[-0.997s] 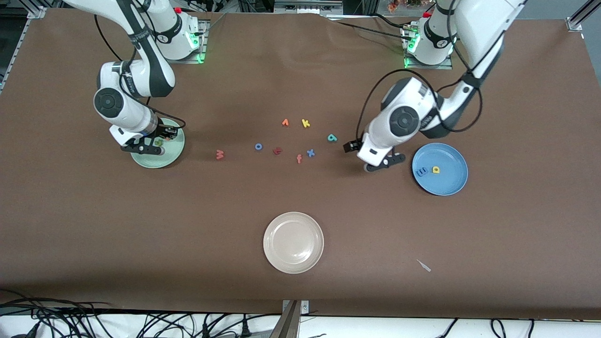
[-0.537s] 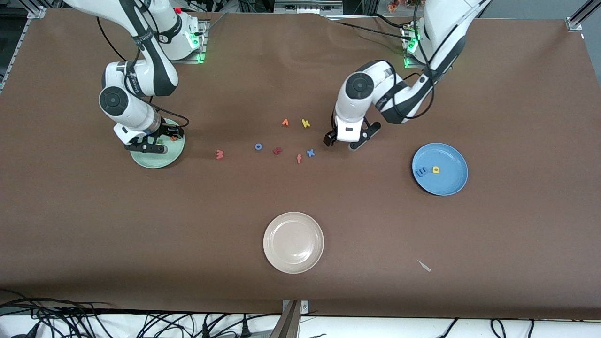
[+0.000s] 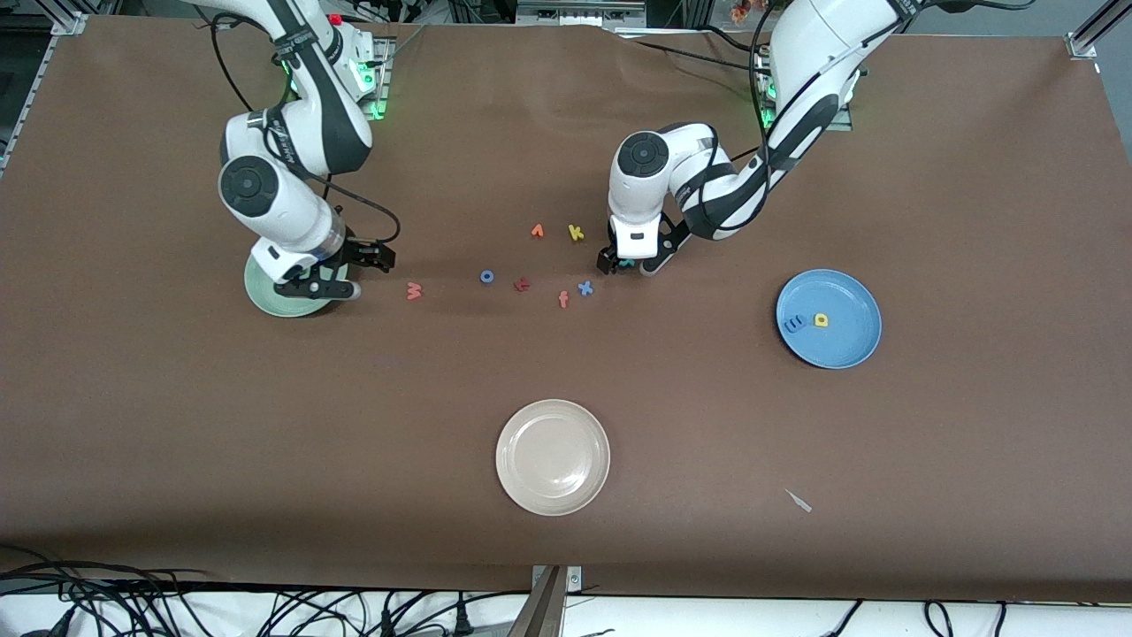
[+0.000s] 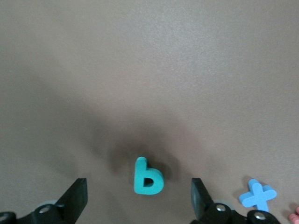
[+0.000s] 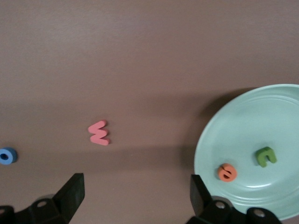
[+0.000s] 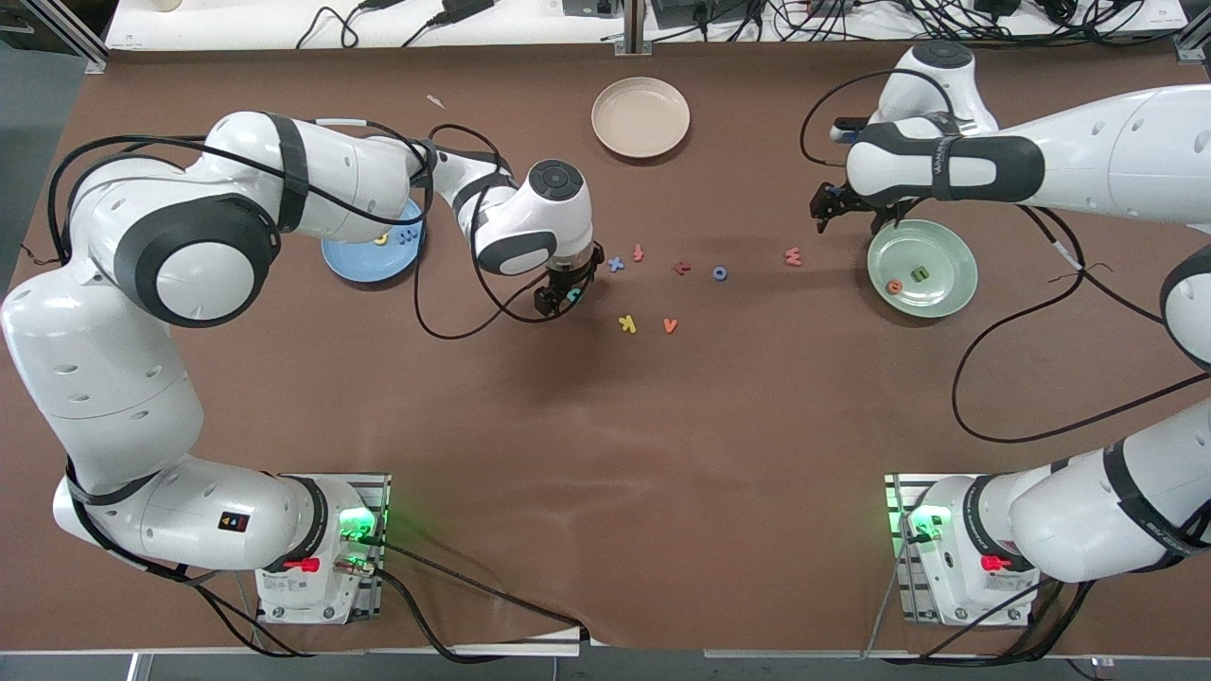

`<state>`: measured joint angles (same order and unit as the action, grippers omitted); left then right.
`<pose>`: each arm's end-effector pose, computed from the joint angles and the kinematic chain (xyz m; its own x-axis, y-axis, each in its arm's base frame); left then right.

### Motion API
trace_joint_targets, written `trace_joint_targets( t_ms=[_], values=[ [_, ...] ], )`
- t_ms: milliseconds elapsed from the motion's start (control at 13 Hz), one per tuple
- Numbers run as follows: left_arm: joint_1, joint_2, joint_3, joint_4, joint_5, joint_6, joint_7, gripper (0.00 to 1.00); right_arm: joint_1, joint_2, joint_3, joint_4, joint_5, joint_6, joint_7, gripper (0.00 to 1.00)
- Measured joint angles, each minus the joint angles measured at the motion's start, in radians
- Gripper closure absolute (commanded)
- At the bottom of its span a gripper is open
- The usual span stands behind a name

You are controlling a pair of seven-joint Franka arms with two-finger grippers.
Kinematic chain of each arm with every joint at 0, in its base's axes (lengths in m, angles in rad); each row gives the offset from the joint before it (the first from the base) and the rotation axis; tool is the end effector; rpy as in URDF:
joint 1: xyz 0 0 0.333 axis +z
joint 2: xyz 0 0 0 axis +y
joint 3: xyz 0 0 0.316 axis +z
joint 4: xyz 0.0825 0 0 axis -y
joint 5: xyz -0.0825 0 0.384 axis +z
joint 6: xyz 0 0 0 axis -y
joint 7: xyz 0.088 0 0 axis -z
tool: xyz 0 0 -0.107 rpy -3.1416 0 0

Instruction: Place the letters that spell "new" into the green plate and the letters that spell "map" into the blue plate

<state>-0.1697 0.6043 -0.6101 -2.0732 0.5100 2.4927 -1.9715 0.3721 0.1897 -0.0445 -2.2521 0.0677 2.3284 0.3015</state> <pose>0.4081 -0.4107 0.1786 0.6587 0.7517 -0.0328 0.7512 -0.6595 -0.0290 0.4981 0.1704 0.2710 0.9926 -0.0227 -0.1189 -0.0229 -0.9997 0.0001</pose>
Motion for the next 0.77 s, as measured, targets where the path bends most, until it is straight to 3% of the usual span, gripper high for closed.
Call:
trace_joint_targets(
  t_ms=[307, 613, 767],
  values=[
    [0.0, 0.026, 0.005, 0.027, 0.0, 0.0, -0.001, 0.58, 0.063, 0.092, 0.02, 0.068, 0.004, 0.022, 0.001, 0.23],
    [0.001, 0.032, 0.008, 0.035, 0.001, 0.002, 0.0, 0.97, 0.092, 0.17, 0.021, 0.075, 0.005, 0.112, 0.005, 0.27],
    [0.001, 0.033, 0.008, 0.036, 0.001, 0.002, 0.01, 1.0, 0.092, 0.205, 0.02, 0.074, 0.005, 0.164, 0.004, 0.28]
  ],
)
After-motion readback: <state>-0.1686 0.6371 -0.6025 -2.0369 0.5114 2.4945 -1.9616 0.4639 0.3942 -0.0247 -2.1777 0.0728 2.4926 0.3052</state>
